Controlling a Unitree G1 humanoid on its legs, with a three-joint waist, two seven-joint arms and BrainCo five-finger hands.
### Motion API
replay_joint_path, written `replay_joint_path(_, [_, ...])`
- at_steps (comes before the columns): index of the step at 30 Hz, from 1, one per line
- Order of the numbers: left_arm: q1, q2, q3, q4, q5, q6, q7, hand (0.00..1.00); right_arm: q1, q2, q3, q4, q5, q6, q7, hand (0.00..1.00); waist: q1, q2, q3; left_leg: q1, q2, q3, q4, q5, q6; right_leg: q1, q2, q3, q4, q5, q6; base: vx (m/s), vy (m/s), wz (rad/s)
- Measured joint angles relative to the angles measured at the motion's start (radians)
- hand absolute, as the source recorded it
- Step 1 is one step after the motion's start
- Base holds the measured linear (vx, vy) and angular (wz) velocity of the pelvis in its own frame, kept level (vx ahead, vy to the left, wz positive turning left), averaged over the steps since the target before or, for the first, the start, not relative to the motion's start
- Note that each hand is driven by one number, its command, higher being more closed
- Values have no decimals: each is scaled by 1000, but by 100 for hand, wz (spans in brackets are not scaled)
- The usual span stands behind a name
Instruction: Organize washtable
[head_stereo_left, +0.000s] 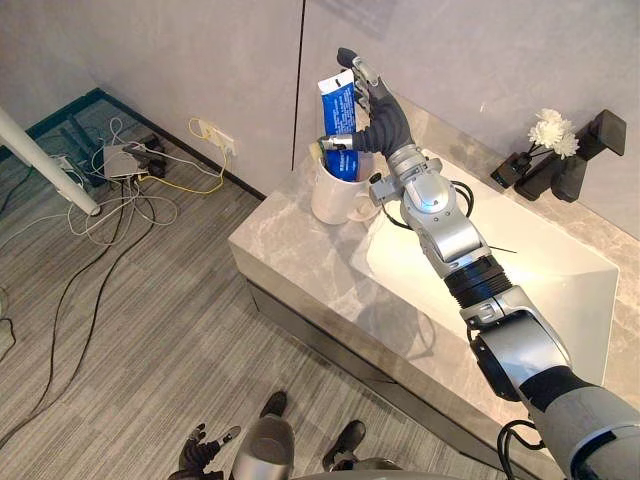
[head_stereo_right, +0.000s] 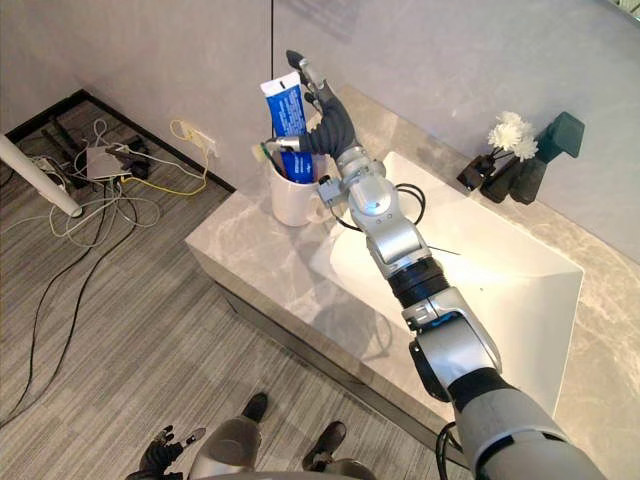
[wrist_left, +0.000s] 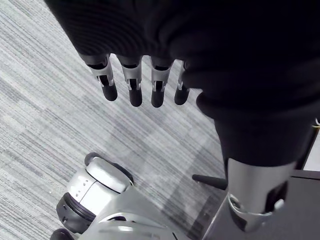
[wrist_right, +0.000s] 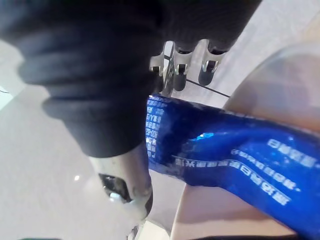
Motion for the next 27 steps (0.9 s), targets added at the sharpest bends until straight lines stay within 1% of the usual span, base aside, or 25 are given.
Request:
replay_joint_path(4, [0,0,0,0,0,0,0,0,3,-1,-21,-8,0,0,6,0,-1,1,0,1,-3,0,1,0,0,2,0,0,0,0,0,0,0,0])
replay_joint_path(7, [3,-1,0,0,0,0,0,0,29,-14,-35,-65,0,0,20,0,-3,3,-1,3,-5,1,1,0,0,3,0,0,0,0,0,0,0,0])
replay_joint_path(9, [6,-1,0,0,0,0,0,0,36,-31,-35,-96,0,-1,24,0,-12,4,-2,5,-6,4,1,0,0,4,-1,2,0,0,0,0,0,0])
replay_joint_path(10, [10,-1,0,0,0,0,0,0,39,-47,-35,-118,0,-1,26,0,-23,6,-3,6,-6,4,1,0,0,6,-1,2,0,0,0,0,0,0])
replay_joint_path(11, [12,-1,0,0,0,1,0,0,39,-53,-35,-127,0,-2,28,0,-25,7,-3,7,-6,5,1,0,0,6,-2,2,0,0,0,0,0,-3])
replay_joint_path(15, [25,-14,2,1,2,0,0,0,65,-148,-37,-238,2,-7,45,0,-31,29,-15,19,-7,15,1,0,0,14,-9,11,0,0,0,0,1,-5])
replay_joint_path(16, [29,-20,3,10,3,0,0,0,71,-181,-38,-275,2,-9,46,0,-39,41,-24,20,-6,16,-1,0,0,14,-9,14,0,0,0,-1,24,-4])
replay_joint_path(17, [34,-24,7,13,3,0,-1,0,71,-196,-39,-295,4,-14,48,0,-51,44,-26,24,-6,19,-2,0,0,15,-9,18,0,0,0,-4,23,-9])
replay_joint_path(18, [39,-26,10,13,3,0,-1,0,74,-205,-41,-314,5,-16,49,0,-55,46,-27,27,-4,24,-4,0,0,15,-8,23,0,0,0,-9,18,-17])
replay_joint_path(19, [46,-27,12,13,4,0,-1,0,79,-228,-49,-353,13,-27,58,0,-59,46,-27,31,-1,34,-5,0,0,15,-7,30,0,1,0,-15,14,-19])
replay_joint_path(21, [48,-27,14,18,4,0,-2,0,88,-271,-81,-419,24,-50,65,0,-76,46,-28,36,2,41,-9,0,0,15,-5,37,0,1,0,-16,13,-14])
replay_joint_path(22, [48,-27,18,23,5,0,-3,0,106,-305,-118,-472,29,-69,65,0,-82,46,-35,37,3,46,-12,0,0,11,-4,43,0,2,-1,-8,13,-20])
replay_joint_path(23, [52,-27,19,26,5,0,-3,0,128,-331,-158,-511,32,-89,64,0,-82,44,-53,36,7,58,-18,0,0,1,-2,56,0,3,-1,1,13,-23])
replay_joint_path(24, [53,-27,19,31,5,-1,-3,0,137,-343,-182,-529,32,-96,64,0,-84,46,-61,36,8,62,-20,0,0,-1,-1,60,0,4,-2,27,5,-22])
replay_joint_path(26, [59,-26,20,32,17,-2,-11,0,181,-390,-309,-602,32,-129,59,0,-110,47,-77,41,10,67,-23,0,0,0,2,66,0,4,-2,28,1,-9])
replay_joint_path(27, [60,-25,20,32,23,-2,-15,0,195,-401,-350,-618,31,-139,54,0,-114,46,-79,43,11,70,-24,0,0,0,2,69,0,4,-2,5,12,-14])
